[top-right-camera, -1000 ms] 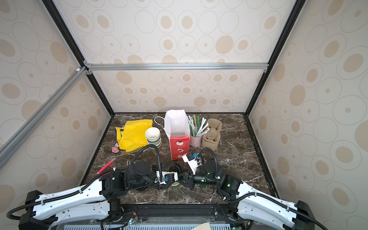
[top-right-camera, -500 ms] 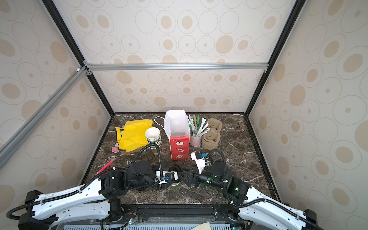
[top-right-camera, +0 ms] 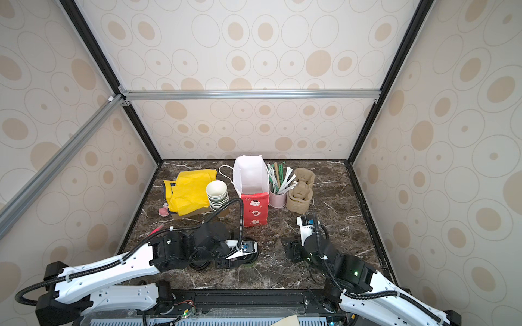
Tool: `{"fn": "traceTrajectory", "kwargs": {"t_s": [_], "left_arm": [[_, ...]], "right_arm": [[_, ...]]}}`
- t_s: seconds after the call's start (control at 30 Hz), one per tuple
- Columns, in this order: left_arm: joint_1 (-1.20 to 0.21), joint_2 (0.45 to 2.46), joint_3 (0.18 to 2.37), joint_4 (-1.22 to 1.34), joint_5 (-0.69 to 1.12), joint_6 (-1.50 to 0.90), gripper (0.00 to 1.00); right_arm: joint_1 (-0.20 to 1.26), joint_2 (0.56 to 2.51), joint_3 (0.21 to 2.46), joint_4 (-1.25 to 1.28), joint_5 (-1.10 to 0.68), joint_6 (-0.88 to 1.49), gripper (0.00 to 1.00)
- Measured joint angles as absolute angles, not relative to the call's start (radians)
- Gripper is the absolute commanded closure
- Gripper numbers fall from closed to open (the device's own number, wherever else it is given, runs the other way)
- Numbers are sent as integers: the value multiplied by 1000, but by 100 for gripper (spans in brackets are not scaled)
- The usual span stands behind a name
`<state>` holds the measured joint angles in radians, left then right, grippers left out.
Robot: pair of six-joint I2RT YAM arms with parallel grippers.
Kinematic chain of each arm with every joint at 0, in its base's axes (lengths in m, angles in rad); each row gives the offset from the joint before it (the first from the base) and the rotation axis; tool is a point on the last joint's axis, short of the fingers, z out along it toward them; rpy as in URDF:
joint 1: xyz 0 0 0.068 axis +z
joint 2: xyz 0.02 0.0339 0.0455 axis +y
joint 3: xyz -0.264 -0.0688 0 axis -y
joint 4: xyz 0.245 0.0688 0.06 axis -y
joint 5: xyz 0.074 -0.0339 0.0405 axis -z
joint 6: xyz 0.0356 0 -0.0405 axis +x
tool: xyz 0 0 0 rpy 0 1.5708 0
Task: Pack a coffee takeout order
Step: Pass the lid, then close the lid on the coffee cup.
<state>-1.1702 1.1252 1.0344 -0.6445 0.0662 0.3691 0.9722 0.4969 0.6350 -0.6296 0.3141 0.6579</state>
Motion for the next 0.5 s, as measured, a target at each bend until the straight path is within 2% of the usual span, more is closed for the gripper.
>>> {"fn": "traceTrajectory", "kwargs": {"t_s": [0.5], "left_arm": [[-1087, 1399, 1230, -887, 129, 455, 41]], "right_arm": [[972, 407, 665, -744, 364, 658, 40]]}}
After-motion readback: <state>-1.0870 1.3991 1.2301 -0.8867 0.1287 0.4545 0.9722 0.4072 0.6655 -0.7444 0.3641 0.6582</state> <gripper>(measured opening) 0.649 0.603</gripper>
